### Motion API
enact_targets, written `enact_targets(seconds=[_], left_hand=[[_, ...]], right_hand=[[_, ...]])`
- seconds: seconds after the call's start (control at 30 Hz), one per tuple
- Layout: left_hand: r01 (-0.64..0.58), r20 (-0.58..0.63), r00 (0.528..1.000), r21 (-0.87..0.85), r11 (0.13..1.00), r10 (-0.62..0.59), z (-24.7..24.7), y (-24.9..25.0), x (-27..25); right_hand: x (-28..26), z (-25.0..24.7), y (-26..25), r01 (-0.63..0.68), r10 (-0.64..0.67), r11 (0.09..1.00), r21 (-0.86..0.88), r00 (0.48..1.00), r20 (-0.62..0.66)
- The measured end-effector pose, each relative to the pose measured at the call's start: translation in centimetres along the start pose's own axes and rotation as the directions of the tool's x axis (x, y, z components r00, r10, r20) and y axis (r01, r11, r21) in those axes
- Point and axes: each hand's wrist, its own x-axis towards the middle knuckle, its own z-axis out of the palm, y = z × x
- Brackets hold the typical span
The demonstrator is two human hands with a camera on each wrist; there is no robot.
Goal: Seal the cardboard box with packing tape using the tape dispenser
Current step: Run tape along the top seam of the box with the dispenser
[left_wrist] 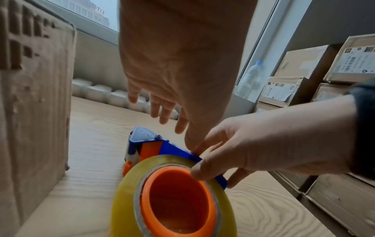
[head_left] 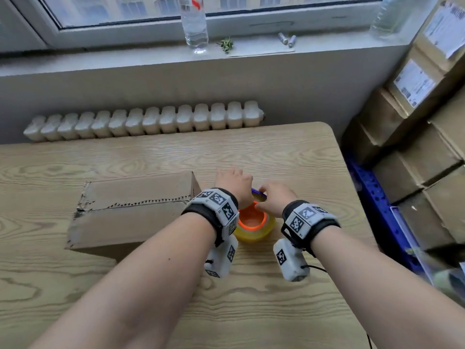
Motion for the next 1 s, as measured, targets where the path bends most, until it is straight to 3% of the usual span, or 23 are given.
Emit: enact_targets(seconds=[0.33,0.57,0.73,0.93,1.0], left_hand=[[0.037,0.015,0.999,-0.135,0.99,-0.036,1.0,-1.0,0.4],[-0.007,-0.183,0.98,-0.433,0.901,-0.081,-1.9,-1.9,-0.9],[0.002,-0.241,0.959,-0.518,0.856,-0.149,-4.4,-3.8,-2.9],[0.019,-0.261,0.95,-0.506,0.862,-0.174,-6.4,-6.1,-6.7],[0.028,-0.252,0.945,-0.571,0.82,-0.208,-6.8,-7.4,-7.8]], right_hand=[[1.1,1.7,1.1,-0.086,0.086,0.995,-0.042,0.996,-0.006],[-0.2,-1.8,1.2,-0.15,0.149,0.988,-0.024,0.987,-0.062],[-2.4,-4.2,0.0,-0.095,0.095,0.995,0.008,0.99,-0.101],[-5.5,-6.4,-3.0,-0.022,0.02,1.0,-0.007,0.965,-0.262],[-6.5,-7.2,-4.6,0.031,-0.026,0.999,0.011,0.95,-0.311]])
